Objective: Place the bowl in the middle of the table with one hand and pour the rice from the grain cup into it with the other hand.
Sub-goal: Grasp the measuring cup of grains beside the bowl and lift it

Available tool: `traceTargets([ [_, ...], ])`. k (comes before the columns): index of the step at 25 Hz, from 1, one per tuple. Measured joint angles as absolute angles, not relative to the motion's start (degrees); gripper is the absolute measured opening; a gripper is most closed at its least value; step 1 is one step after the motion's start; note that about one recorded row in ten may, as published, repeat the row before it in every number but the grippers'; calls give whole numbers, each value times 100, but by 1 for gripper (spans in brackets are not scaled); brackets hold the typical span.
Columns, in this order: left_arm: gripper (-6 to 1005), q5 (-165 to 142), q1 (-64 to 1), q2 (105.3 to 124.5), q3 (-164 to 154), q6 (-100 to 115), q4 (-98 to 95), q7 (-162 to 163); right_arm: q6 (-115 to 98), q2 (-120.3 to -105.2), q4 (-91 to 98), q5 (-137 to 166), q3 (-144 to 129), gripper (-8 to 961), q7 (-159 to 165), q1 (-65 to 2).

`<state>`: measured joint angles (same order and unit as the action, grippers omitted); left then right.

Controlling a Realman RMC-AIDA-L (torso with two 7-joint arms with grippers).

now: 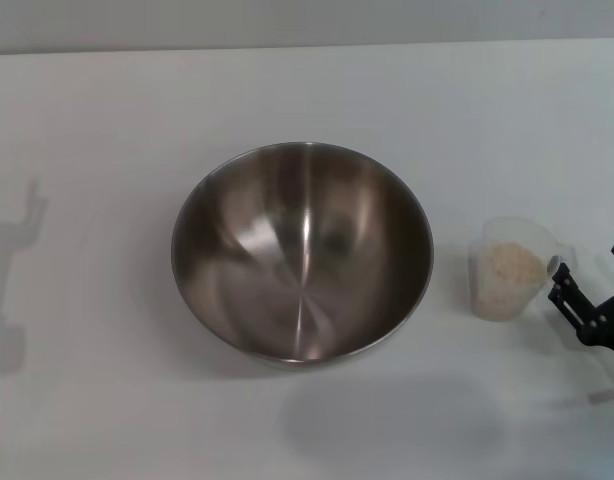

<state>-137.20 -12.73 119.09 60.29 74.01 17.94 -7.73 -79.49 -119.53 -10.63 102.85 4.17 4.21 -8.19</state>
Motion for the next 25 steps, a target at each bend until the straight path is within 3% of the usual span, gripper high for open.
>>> traceTargets([
  [25, 818, -13740, -1301, 11909, 6029, 7365, 1775, -773, -7938, -11953, -1134, 10326, 378, 783, 421, -860],
])
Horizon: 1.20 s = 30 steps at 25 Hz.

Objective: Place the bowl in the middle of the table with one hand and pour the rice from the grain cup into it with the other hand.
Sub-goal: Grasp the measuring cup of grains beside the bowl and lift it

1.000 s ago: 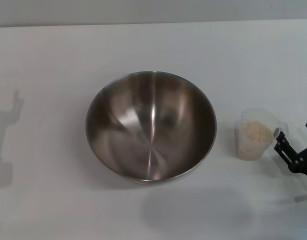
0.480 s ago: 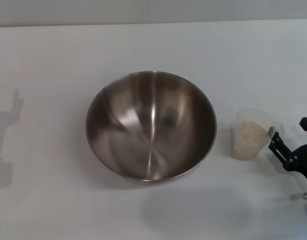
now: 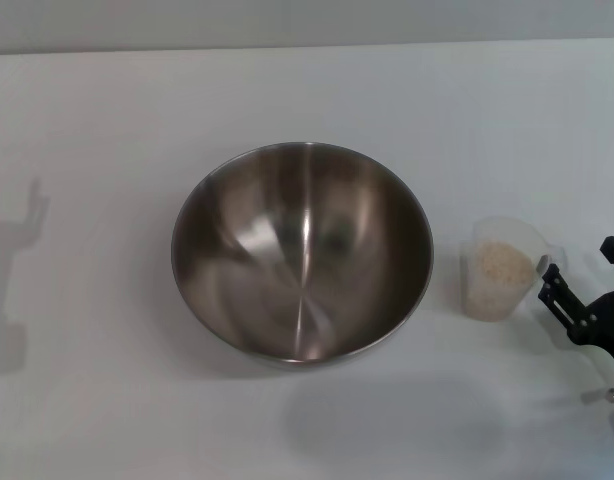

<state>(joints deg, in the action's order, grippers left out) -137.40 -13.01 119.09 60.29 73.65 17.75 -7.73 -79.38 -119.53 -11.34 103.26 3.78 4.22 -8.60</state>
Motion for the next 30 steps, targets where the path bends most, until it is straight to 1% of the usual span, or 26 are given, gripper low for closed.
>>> traceTargets([
  [19, 818, -13723, -1262, 11909, 6012, 7321, 1766, -773, -7990, -11958, -1146, 10327, 376, 782, 422, -868],
  [24, 818, -13725, -1260, 11909, 6011, 7316, 1752, -773, -8032, -11961, -1163, 10327, 369, 572, 422, -863],
  [30, 818, -13730, -1275, 11909, 5967, 7284, 1714, -774, -8040, -11960, -1182, 10327, 369, 486, 422, -870],
])
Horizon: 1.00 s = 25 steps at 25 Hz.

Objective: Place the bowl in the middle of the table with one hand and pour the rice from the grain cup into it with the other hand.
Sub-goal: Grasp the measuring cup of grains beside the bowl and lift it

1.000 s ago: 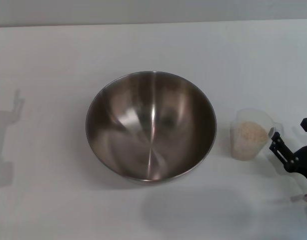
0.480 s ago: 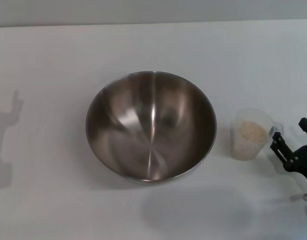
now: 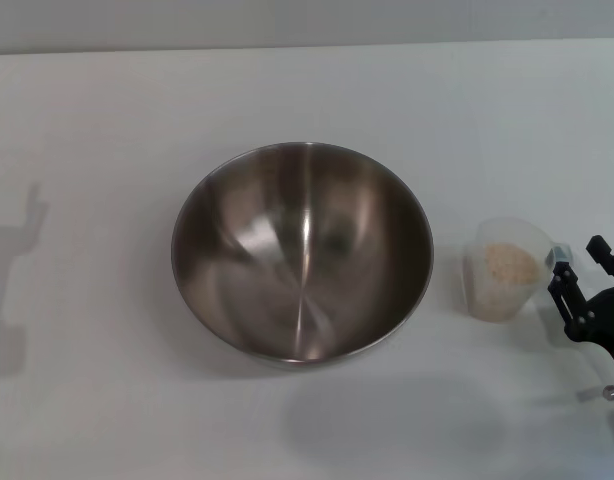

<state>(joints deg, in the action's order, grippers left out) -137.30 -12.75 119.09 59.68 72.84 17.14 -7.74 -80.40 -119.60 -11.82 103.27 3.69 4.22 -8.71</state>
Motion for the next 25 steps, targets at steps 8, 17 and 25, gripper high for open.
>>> traceTargets([
  [8, 818, -13723, -1292, 11909, 5945, 7236, 1713, -773, -8029, -11953, -1187, 10327, 369, 378, 421, -889],
  [17, 818, -13720, -1292, 11909, 5934, 7199, 1714, -773, -7991, -11955, -1186, 10326, 369, 209, 417, -886],
  [25, 818, -13719, -1285, 11909, 5932, 7180, 1715, -773, -8033, -11966, -1192, 10292, 416, 18, 405, -855],
])
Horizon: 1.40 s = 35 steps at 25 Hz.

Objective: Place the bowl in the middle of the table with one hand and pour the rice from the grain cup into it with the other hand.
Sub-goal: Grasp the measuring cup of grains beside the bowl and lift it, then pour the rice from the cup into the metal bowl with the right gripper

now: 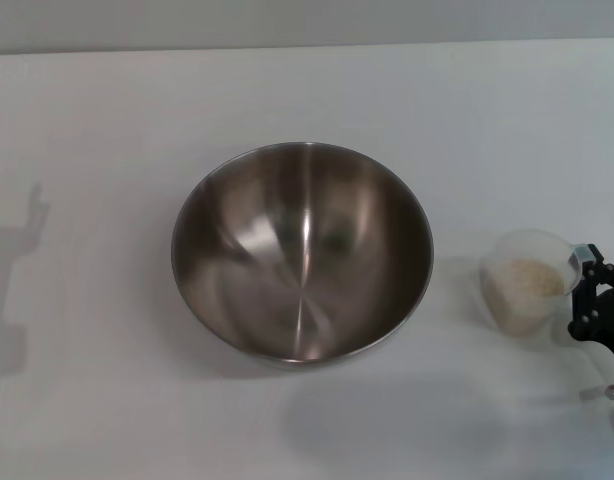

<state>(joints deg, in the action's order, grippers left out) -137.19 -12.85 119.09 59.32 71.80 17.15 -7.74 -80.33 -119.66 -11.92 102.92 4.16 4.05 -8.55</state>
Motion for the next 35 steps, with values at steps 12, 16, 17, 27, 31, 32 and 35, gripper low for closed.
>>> traceTargets([
  [12, 818, -13723, -1295, 11909, 5930, 7185, 1739, -773, -8824, -11960, -1156, 10268, 566, 15, 403, -679],
  [16, 818, -13721, -1290, 11909, 5872, 7182, 1748, -774, -9440, -11946, -1080, 10265, 710, 15, 403, -602],
  [17, 818, -13719, -1287, 11909, 5864, 7184, 1750, -773, -9569, -11945, -1052, 10265, 738, 15, 373, -611],
  [27, 818, -13718, -1262, 11909, 5855, 7227, 1777, -774, -10154, -11935, -1005, 10275, 734, 14, -722, -1459],
  [31, 818, -13719, -1250, 11909, 5779, 7238, 1789, -773, -10130, -11935, -1005, 10302, 700, 15, -1106, -1874],
  [32, 818, -13718, -1250, 11909, 5777, 7239, 1791, -773, -10124, -11935, -1005, 10309, 679, 16, -1177, -1959],
  [35, 818, -13719, -1255, 11909, 5774, 7240, 1813, -774, -10034, -11935, -1003, 10331, 528, 16, -1566, -2216],
])
